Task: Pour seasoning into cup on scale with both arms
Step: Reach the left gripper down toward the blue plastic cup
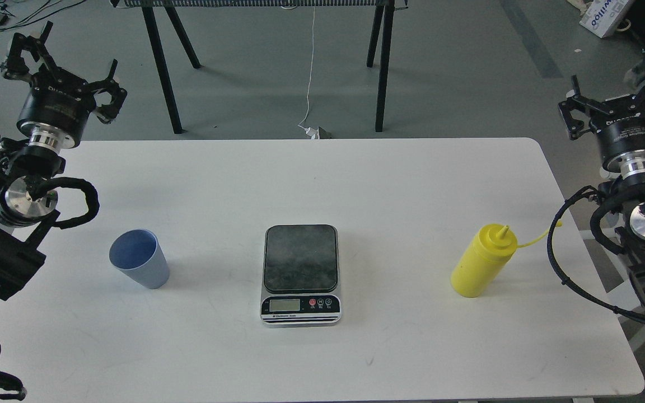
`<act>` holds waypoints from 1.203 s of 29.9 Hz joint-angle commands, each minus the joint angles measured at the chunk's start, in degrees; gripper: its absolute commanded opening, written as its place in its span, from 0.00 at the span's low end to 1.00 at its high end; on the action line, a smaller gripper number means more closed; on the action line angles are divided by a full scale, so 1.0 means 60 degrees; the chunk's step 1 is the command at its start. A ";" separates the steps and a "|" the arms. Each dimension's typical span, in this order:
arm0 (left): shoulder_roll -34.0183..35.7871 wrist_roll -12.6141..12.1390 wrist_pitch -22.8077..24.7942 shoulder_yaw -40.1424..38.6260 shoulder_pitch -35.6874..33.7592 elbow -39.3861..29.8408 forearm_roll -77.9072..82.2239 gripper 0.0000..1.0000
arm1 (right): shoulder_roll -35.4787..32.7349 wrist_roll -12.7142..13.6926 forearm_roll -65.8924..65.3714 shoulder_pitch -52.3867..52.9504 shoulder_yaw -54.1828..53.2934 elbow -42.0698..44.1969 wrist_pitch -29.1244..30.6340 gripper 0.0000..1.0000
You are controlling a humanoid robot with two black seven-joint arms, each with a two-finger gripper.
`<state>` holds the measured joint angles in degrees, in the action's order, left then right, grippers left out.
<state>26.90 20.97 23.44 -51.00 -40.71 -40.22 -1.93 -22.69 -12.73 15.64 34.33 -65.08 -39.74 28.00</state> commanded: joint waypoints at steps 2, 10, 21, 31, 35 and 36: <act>-0.0001 0.0021 -0.0084 0.0194 0.0003 -0.0211 0.0015 1.00 | 0.0002 -0.0017 0.0001 -0.0053 0.0006 0.0002 0.0000 1.00; 0.1124 0.0051 0.0032 0.0194 0.0835 -0.1891 0.0015 1.00 | -0.0129 -0.0046 0.0044 -0.0974 -0.0374 -0.0685 0.0000 1.00; 0.4391 0.0284 -0.0463 0.0517 0.2331 -0.4912 0.4185 1.00 | -0.0188 -0.0046 0.0059 -0.2718 -0.1224 -0.1829 0.0000 1.00; 0.6063 0.1172 -0.3771 0.0882 0.3781 -0.6129 1.0772 0.95 | -0.0188 -0.0061 0.0059 -0.3071 -0.1297 -0.1815 0.0000 1.00; 0.6049 0.1172 -0.5529 0.1730 0.3943 -0.6012 1.3954 0.95 | -0.0188 -0.0090 0.0059 -0.3071 -0.1298 -0.1800 0.0000 1.00; 0.6063 0.1172 -0.5983 0.2066 0.3943 -0.5968 1.4584 0.95 | -0.0188 -0.0104 0.0059 -0.3071 -0.1298 -0.1800 0.0000 1.00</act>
<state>63.22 28.00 -5.28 -43.02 -17.44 -76.64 74.13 -23.82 -13.15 16.00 15.92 -72.84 -50.58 28.00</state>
